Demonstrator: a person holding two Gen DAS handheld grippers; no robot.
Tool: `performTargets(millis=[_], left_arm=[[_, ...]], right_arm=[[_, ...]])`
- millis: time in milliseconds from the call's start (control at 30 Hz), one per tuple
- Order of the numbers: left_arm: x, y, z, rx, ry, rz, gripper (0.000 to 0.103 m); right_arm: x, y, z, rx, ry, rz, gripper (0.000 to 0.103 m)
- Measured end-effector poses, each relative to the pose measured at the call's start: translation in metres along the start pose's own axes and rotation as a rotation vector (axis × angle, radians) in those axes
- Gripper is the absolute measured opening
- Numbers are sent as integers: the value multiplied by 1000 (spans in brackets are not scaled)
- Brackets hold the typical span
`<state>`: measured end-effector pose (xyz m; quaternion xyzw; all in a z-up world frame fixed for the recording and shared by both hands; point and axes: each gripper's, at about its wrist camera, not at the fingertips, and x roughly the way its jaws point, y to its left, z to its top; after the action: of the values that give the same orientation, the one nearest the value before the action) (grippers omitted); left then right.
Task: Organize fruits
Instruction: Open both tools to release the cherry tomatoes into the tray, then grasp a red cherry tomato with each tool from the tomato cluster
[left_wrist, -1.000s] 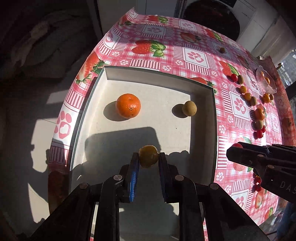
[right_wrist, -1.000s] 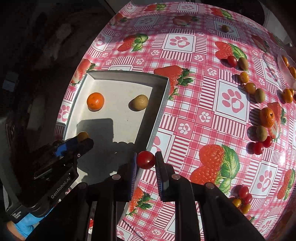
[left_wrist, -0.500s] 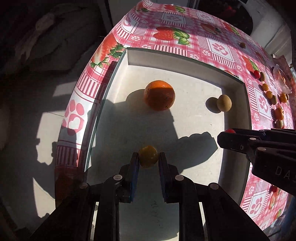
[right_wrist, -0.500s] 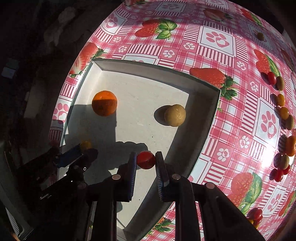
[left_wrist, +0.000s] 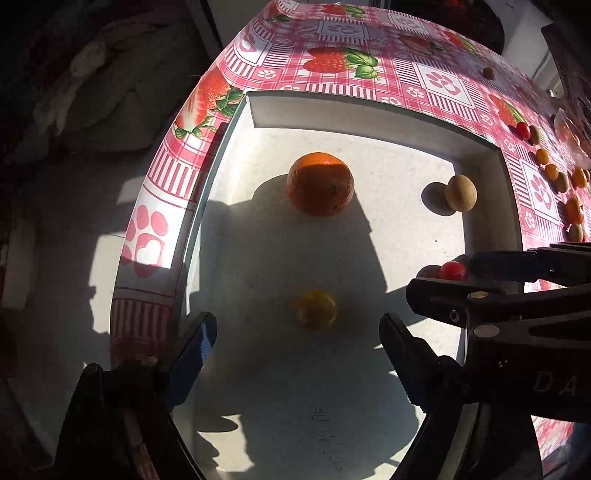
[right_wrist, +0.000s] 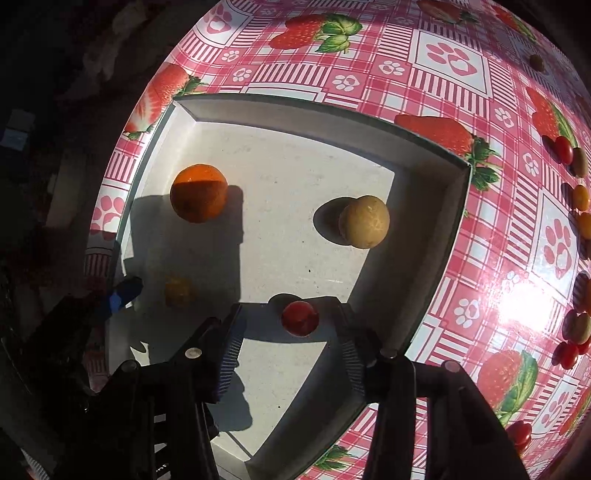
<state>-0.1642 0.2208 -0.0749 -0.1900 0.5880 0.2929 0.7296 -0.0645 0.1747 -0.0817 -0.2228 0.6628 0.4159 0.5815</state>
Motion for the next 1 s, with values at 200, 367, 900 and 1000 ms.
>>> performTargets(millis=[200, 367, 900, 1000], left_arm=[[-4, -4, 1, 26, 32, 5, 91], [-23, -20, 1, 64, 4, 4, 91], [-82, -133, 8, 347, -106, -135, 91], [-75, -159, 2, 392, -63, -175, 91]], right_arm=[[-13, 2, 9, 24, -33, 32, 82], [-48, -15, -3, 76, -115, 42, 85], [-91, -166, -153, 410, -136, -272, 85], [-79, -188, -177, 500, -92, -268, 85]])
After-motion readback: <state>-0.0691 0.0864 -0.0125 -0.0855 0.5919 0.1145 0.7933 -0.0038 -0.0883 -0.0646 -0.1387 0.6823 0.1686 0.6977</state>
